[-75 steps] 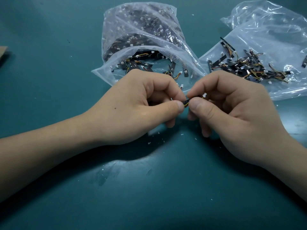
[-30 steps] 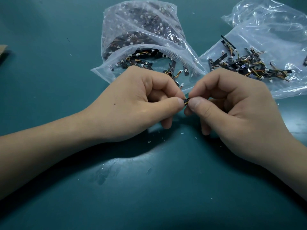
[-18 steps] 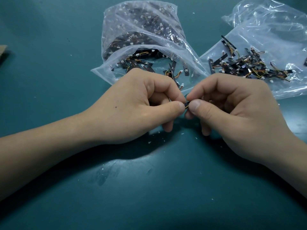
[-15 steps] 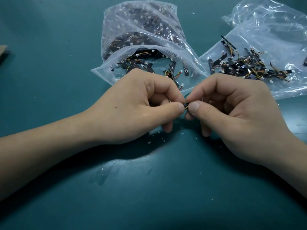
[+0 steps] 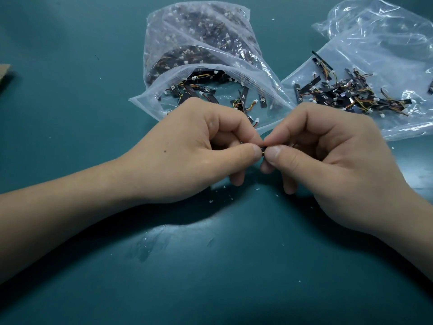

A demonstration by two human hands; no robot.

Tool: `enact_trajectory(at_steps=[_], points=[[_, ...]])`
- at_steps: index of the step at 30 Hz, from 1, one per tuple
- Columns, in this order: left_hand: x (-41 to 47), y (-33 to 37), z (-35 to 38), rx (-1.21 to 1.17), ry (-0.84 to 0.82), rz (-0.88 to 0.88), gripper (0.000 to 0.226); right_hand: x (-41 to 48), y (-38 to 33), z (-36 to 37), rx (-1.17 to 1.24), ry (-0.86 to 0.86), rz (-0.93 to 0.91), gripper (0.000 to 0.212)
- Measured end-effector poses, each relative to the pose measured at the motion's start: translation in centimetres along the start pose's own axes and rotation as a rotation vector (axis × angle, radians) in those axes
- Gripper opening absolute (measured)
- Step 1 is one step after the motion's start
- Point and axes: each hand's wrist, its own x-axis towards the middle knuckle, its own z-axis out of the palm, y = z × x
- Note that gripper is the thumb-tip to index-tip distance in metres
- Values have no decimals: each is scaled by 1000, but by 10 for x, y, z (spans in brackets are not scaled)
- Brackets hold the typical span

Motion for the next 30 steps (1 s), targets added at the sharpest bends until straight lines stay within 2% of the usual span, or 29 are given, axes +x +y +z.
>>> enact_trajectory(at_steps=[5, 9, 14, 17, 22, 24, 28, 30], points=[[-1, 0, -2, -42, 21, 18, 11, 0, 0, 0, 27, 10, 18, 5], [0, -2, -1, -48, 28, 46, 10, 1, 1, 0, 42, 1, 56, 23], [-1, -2, -1, -49, 5, 76, 10, 2, 2, -2, -52, -37, 52, 34], [0, -1, -2, -85, 72, 85, 15, 1, 2, -3, -128, -109, 6, 41], [2, -2, -5, -158, 217, 105, 25, -1, 2, -8, -144, -259, -40, 29], [2, -2, -5, -155, 333, 137, 25, -2, 3, -7, -49, -188, -57, 27], [1, -2, -3, -7, 484, 222, 26, 4, 6, -10, 349, 254, 5, 31], [0, -2, -3, 117, 508, 235, 27, 7, 9, -10, 337, 306, 62, 32]])
